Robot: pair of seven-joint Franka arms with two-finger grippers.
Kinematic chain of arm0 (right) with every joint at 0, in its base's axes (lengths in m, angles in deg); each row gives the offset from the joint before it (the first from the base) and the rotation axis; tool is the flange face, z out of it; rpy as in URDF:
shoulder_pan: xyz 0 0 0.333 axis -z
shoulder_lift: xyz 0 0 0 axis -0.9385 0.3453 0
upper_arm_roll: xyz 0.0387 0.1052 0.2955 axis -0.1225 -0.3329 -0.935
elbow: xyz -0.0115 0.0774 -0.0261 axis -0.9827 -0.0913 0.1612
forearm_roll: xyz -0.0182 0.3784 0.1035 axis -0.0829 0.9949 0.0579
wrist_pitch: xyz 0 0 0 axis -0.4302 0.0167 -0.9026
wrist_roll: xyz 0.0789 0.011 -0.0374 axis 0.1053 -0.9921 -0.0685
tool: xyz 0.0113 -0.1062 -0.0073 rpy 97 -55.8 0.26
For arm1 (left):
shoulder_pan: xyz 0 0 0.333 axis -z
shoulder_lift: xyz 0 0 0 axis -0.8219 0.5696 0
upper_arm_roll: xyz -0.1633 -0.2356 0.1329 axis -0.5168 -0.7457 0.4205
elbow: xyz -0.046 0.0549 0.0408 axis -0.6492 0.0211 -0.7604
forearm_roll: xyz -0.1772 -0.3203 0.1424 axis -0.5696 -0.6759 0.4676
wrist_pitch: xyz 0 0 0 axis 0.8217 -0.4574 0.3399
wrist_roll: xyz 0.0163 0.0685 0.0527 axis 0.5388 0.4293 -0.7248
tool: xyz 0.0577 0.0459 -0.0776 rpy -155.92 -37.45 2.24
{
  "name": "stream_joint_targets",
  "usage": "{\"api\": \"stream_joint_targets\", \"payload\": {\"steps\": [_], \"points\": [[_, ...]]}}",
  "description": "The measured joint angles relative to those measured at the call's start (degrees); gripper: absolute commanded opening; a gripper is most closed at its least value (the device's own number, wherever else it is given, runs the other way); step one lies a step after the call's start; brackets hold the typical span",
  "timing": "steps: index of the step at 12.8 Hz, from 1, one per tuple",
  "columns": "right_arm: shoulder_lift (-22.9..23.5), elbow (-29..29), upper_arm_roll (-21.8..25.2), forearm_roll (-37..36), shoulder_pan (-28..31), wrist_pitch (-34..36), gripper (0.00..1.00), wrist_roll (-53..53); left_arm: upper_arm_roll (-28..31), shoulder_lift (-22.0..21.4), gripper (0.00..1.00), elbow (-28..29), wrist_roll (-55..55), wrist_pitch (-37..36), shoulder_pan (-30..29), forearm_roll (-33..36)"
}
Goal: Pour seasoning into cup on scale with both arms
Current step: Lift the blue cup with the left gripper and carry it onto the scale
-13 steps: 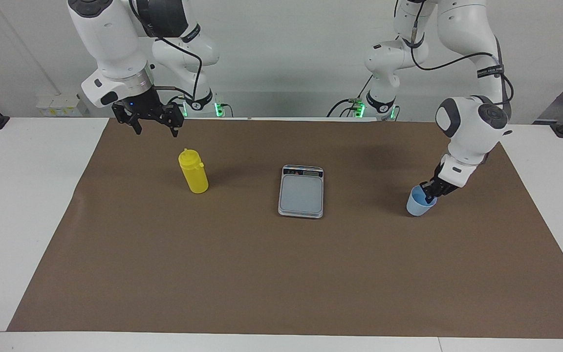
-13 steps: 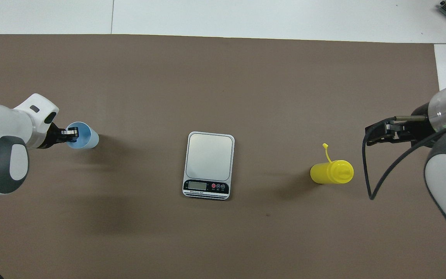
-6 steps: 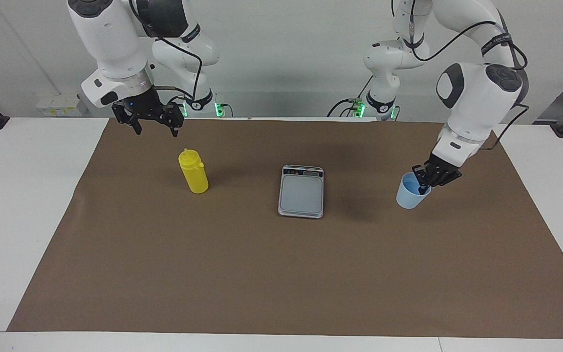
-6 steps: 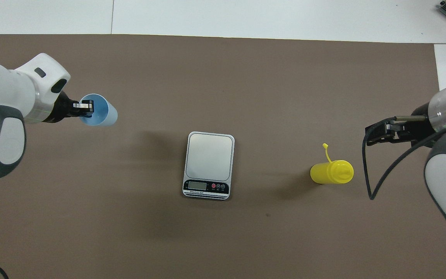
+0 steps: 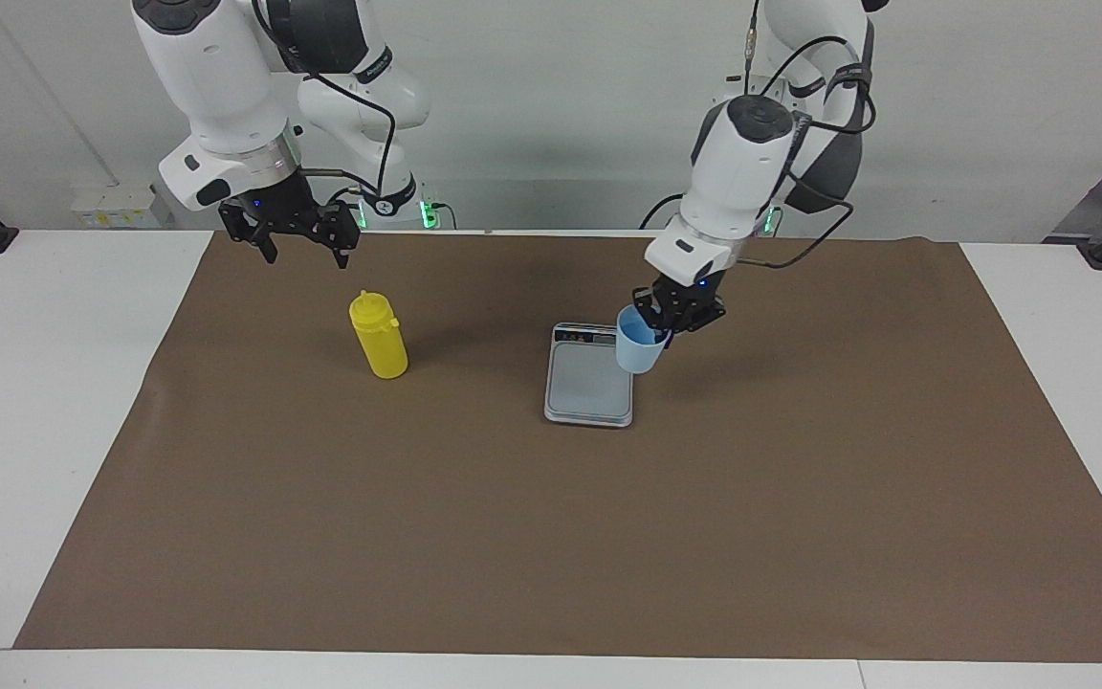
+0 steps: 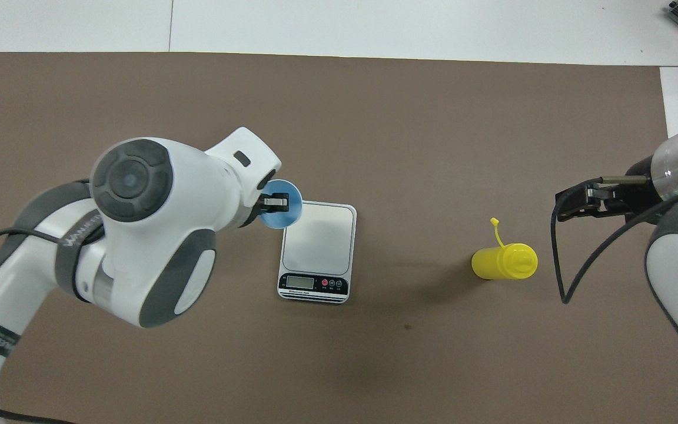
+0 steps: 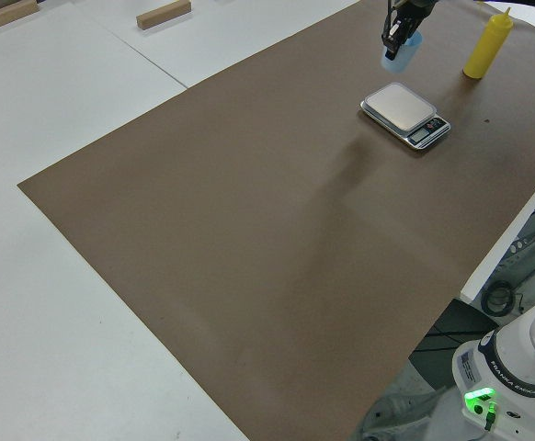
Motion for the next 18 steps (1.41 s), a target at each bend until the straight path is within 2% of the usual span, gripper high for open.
{"api": "stream_joint_targets", "payload": {"steps": [5, 8, 14, 15, 16, 17, 18], "points": [[0.0, 0.0, 0.0, 0.0, 0.0, 0.0, 1.0, 0.0, 0.11, 4.44, 0.0, 1.84, -4.62, 4.89, 4.85, 4.22], [0.0, 0.0, 0.0, 0.0, 0.0, 0.0, 1.0, 0.0, 0.2, 7.44, 0.0, 1.9, -5.41, 6.88, 5.16, 5.95], [0.0, 0.0, 0.01, 0.0, 0.0, 0.0, 1.0, 0.0, 0.21, 8.28, 0.0, 3.07, -5.43, 7.34, 5.42, 6.84], [0.0, 0.0, 0.02, 0.0, 0.0, 0.0, 1.0, 0.0, 0.21, 8.28, 0.02, 3.08, -5.43, 7.39, 5.42, 6.85], [-0.02, 0.0, 0.06, 0.0, 0.01, 0.0, 1.0, 0.0, 0.21, 8.28, 0.34, 3.11, -5.43, 7.44, 5.43, 6.86], [-0.04, 0.0, 0.16, 0.0, 0.02, 0.0, 1.0, 0.0, 0.22, 8.28, 0.75, 3.14, -5.45, 7.71, 5.43, 6.87], [-0.06, 0.0, 0.28, 0.0, 0.05, 0.0, 1.0, 0.0, 0.3, 8.28, 1.0, 3.09, -5.54, 8.45, 5.43, 6.87]]}}
